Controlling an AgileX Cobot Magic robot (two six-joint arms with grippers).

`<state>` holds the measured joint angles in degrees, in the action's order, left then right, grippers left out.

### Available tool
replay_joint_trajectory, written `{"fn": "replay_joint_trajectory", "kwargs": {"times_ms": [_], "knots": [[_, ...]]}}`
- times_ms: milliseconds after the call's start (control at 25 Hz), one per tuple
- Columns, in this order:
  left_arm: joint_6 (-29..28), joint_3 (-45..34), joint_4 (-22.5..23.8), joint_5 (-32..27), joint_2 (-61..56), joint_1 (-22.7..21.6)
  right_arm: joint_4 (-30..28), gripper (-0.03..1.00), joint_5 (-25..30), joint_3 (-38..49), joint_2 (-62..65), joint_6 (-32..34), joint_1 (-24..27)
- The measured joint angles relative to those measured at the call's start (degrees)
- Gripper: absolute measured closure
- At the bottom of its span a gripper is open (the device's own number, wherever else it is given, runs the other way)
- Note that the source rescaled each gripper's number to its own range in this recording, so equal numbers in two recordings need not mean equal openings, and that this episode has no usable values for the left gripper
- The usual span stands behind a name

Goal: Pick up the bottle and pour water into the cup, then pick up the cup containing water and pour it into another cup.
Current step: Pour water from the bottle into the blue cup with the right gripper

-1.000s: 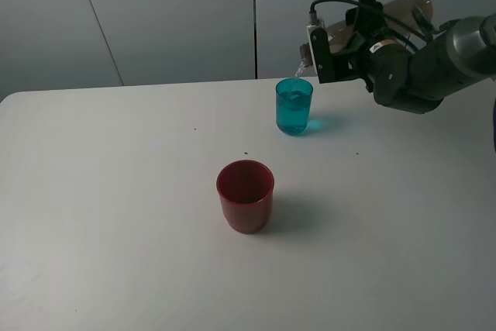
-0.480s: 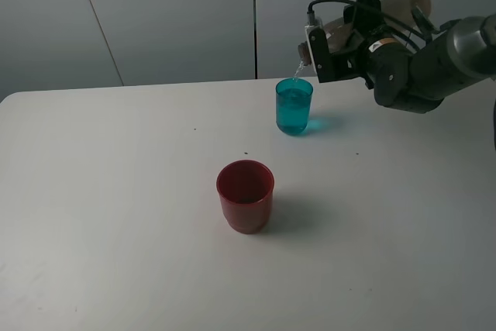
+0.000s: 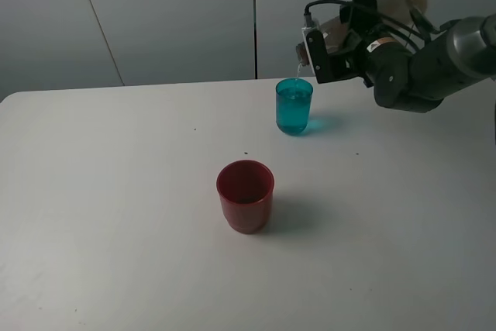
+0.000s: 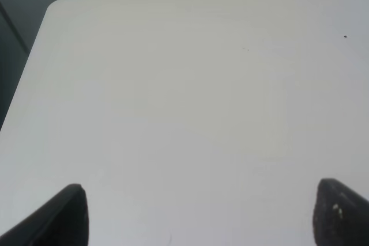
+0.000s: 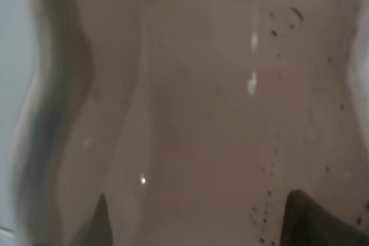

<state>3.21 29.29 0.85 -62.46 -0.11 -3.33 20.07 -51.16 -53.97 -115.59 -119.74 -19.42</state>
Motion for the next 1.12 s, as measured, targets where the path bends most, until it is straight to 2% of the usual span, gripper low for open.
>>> {"fn": "replay_joint_trajectory", "kwargs": {"times_ms": [280, 1120], "knots": [[0.00, 0.00, 0.00, 0.00, 0.00, 0.00, -1.36, 0.95, -0.34, 0.00, 0.00, 0.00, 0.22], [0.00, 0.00, 0.00, 0.00, 0.00, 0.00, 0.25, 0.95, 2.47, 0.00, 0.00, 0.00, 1.10]]}}
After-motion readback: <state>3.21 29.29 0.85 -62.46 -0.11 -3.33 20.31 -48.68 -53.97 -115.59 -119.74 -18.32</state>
